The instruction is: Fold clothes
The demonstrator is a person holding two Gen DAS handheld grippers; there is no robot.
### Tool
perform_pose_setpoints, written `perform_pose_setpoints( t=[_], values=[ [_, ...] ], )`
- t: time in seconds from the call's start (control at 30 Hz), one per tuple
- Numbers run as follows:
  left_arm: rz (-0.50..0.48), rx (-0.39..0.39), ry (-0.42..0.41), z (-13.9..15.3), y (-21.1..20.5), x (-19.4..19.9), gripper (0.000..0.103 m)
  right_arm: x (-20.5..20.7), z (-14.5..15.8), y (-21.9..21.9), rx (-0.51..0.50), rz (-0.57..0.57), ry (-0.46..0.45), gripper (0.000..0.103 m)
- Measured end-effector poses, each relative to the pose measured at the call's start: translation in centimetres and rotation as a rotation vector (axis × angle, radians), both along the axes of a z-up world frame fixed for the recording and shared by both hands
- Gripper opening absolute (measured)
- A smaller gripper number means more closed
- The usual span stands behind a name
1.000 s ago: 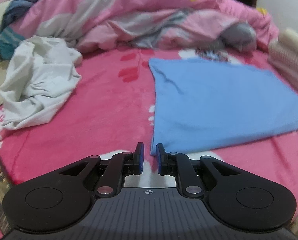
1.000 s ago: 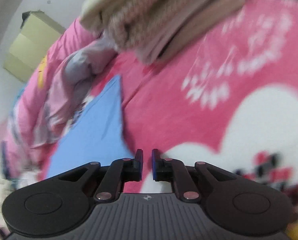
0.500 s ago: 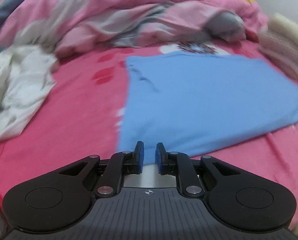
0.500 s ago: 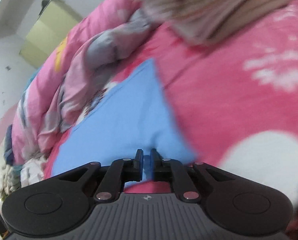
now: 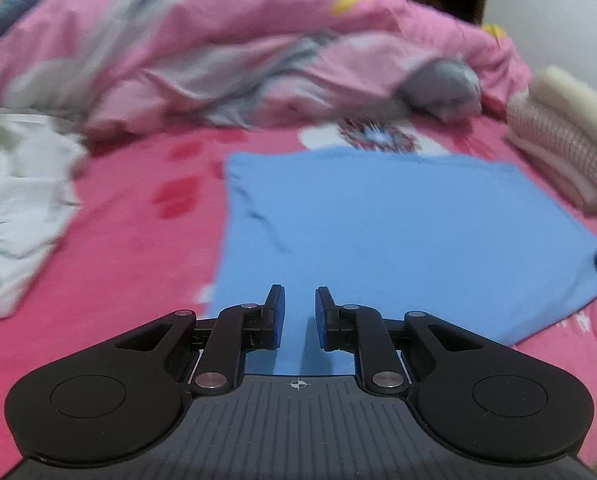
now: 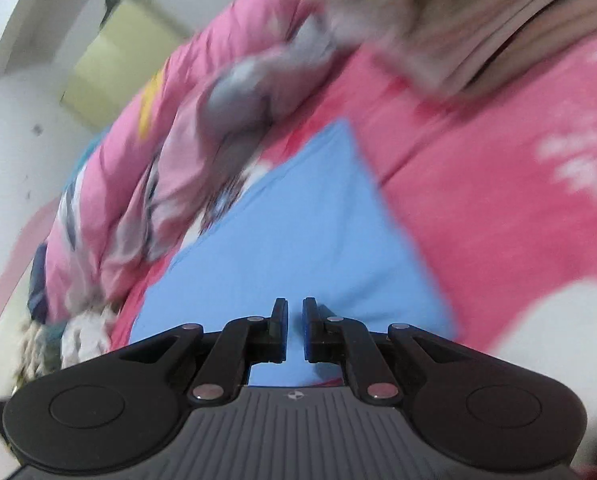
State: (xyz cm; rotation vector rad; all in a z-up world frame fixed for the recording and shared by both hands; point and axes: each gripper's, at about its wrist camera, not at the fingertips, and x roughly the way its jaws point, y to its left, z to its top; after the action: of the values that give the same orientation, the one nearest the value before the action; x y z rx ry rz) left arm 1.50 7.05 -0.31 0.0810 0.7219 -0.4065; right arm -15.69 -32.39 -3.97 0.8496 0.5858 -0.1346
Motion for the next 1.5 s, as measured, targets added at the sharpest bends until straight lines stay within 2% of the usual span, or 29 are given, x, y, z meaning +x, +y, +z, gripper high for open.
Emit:
perform_pose_setpoints(
  t=[0.07,0.13,0.17,0.2,0.3,0.4,0.47,0.57,0.6,0.63,0.7,0.73,0.83,0.9,1.0,1.1,1.13,1.23,1.27,1.33,1.43,1.5],
  values=[
    [0.012,0.015,0.010,-0.8,-0.1,0.6,0.016,0.5,-1.2,-1.0,0.034,-0.023,-0.004,0.004],
    [0.023,0.031,0.021,-1.6,-0.2,1.2,0.017,-0.9,-2.3,-3.4,0.106,-0.098,-0.032,0.003],
    [0.030,0.021,0.023,-1.6,0.2,1.2,0.017,-1.9,-2.4,-4.6,0.093,-0.154,-0.024,0.002],
    [0.036,0.012,0.025,-1.6,0.6,1.2,0.017,-2.8,-2.3,-5.7,0.076,-0.208,-0.014,0.007],
    [0.053,-0.008,0.027,-1.7,1.5,1.1,0.017,-4.7,-0.5,-7.5,-0.021,-0.320,0.036,0.007],
    [0.070,-0.006,0.018,-1.7,1.4,1.1,0.017,-3.4,1.3,-6.5,-0.044,-0.235,-0.013,0.007],
    [0.085,-0.003,0.010,-1.8,1.1,1.0,0.017,-1.0,2.0,-5.1,-0.037,-0.120,-0.036,0.007],
    [0.101,-0.013,0.004,-1.8,1.2,0.9,0.017,2.3,1.1,-4.1,0.001,-0.020,-0.008,0.007],
    [0.103,-0.022,0.005,-1.9,1.3,0.9,0.017,2.7,0.4,-4.7,0.006,-0.047,0.016,0.006],
    [0.101,-0.027,0.006,-1.9,1.5,0.9,0.017,2.9,-0.3,-5.4,0.013,-0.079,0.035,0.000],
    [0.095,-0.030,0.004,-1.9,1.6,0.9,0.018,2.0,-1.3,-8.0,0.041,-0.192,0.037,0.000],
    [0.095,-0.030,0.004,-1.9,1.6,0.9,0.018,1.4,-1.0,-8.6,0.028,-0.244,0.045,0.001],
    [0.093,-0.031,0.002,-1.9,1.6,0.9,0.018,0.6,0.7,-8.5,-0.033,-0.281,0.012,0.002],
    [0.094,-0.032,0.001,-2.0,1.7,0.9,0.018,1.5,1.4,-7.2,-0.023,-0.205,-0.023,0.002],
    [0.095,-0.031,-0.001,-2.0,1.6,0.8,0.018,4.6,0.4,-6.0,0.058,-0.092,-0.013,0.002],
    [0.088,-0.032,0.004,-2.0,1.7,0.9,0.018,7.2,-1.0,-7.0,0.059,-0.184,0.047,0.000],
    [0.085,-0.035,0.007,-2.0,1.8,0.9,0.018,6.8,-0.9,-7.3,0.040,-0.253,0.046,0.000],
    [0.073,-0.025,0.011,-1.8,1.9,1.0,0.018,4.8,0.8,-6.5,-0.002,-0.368,-0.018,0.002],
    [0.070,-0.020,0.011,-1.7,1.9,1.0,0.018,4.1,1.6,-5.5,-0.023,-0.349,-0.051,0.002],
    [0.063,-0.015,0.005,-1.2,1.8,1.0,0.018,3.5,2.4,-3.3,-0.005,-0.256,-0.097,0.002],
    [0.047,-0.021,-0.013,-0.5,1.7,1.3,0.018,4.1,1.7,0.3,0.066,-0.108,-0.115,0.002],
    [0.038,-0.030,-0.006,-0.5,1.7,2.1,0.017,5.5,0.5,2.2,0.099,-0.057,-0.114,0.002]
  ],
)
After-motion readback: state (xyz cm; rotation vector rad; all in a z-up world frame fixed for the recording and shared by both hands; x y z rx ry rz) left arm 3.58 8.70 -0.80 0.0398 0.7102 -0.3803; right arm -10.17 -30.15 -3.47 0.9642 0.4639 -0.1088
